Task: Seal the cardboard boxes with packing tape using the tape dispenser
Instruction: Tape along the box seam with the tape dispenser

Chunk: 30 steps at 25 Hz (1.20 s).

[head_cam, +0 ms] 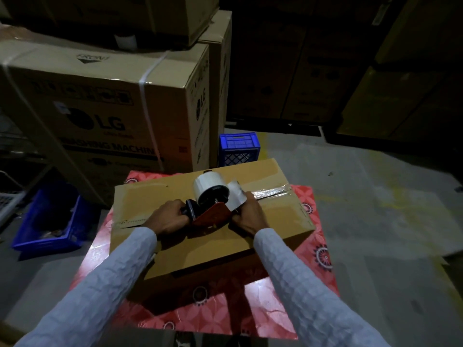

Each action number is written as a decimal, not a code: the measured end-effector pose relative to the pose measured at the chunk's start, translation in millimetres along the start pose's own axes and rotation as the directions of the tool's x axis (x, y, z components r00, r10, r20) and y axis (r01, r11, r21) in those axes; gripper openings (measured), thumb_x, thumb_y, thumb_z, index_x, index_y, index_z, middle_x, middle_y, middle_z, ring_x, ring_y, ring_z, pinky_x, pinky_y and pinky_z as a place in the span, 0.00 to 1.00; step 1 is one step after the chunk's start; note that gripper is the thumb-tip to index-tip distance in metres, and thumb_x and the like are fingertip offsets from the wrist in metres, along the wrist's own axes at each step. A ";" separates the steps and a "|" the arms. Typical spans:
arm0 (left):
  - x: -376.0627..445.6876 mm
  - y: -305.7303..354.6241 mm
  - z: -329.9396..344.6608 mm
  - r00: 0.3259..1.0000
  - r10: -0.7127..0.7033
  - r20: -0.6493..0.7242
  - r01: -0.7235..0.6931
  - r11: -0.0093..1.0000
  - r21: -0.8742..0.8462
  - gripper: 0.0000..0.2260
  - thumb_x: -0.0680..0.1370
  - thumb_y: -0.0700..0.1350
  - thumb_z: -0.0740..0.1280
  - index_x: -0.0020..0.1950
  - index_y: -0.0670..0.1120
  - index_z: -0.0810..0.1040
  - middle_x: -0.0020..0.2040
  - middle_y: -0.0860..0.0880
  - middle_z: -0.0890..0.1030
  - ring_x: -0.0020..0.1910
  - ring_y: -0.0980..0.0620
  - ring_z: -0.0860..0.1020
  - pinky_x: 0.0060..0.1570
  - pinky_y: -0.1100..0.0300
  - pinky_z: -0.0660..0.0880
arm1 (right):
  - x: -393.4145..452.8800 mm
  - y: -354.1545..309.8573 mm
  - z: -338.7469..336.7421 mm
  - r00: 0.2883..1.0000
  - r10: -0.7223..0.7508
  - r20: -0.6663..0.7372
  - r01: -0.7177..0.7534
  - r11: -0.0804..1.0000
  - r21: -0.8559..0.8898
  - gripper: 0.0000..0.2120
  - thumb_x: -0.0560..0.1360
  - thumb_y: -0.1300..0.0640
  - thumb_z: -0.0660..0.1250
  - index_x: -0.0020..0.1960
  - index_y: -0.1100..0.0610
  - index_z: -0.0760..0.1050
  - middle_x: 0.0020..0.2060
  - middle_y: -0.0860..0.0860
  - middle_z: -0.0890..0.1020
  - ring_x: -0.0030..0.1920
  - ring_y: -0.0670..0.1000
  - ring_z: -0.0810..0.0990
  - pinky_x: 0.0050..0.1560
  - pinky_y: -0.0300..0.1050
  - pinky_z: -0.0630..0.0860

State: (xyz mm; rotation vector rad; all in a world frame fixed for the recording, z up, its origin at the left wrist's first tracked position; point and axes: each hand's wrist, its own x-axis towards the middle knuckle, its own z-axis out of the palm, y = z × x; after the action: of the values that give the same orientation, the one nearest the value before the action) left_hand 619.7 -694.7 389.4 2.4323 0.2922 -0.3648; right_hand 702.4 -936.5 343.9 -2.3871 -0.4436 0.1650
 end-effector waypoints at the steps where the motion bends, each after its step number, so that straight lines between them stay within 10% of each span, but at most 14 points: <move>1: -0.3 0.5 0.0 1.000 0.010 -0.003 -0.010 1.000 0.013 0.11 0.74 0.53 0.68 0.44 0.46 0.81 0.40 0.45 0.84 0.39 0.43 0.82 0.45 0.48 0.80 | -1.7 -0.8 4.5 1.000 0.022 0.004 -0.022 1.000 0.009 0.31 0.63 0.54 0.69 0.67 0.47 0.72 0.52 0.52 0.75 0.47 0.56 0.77 0.45 0.49 0.78; 12: -3.2 -11.8 -13.1 0.999 0.032 -0.003 -0.032 0.999 0.009 0.10 0.78 0.49 0.68 0.44 0.44 0.81 0.40 0.43 0.83 0.40 0.41 0.81 0.45 0.45 0.79 | 2.9 8.3 0.6 0.998 -0.011 -0.062 0.015 0.998 0.068 0.09 0.77 0.48 0.69 0.47 0.51 0.72 0.44 0.47 0.73 0.46 0.51 0.72 0.41 0.48 0.69; 30: -73.4 -131.1 -77.9 0.956 -0.237 -0.171 0.254 0.964 0.082 0.11 0.67 0.47 0.70 0.45 0.43 0.81 0.42 0.43 0.83 0.43 0.41 0.82 0.44 0.47 0.78 | 6.2 19.7 4.6 0.988 -0.118 -0.098 0.120 0.992 0.024 0.05 0.76 0.52 0.73 0.50 0.45 0.79 0.49 0.42 0.75 0.55 0.49 0.73 0.50 0.54 0.79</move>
State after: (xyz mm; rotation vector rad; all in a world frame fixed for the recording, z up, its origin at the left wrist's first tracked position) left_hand 526.4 -553.7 396.7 2.5367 0.6666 -0.2983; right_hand 712.4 -945.3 327.5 -2.3201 -0.5326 0.0024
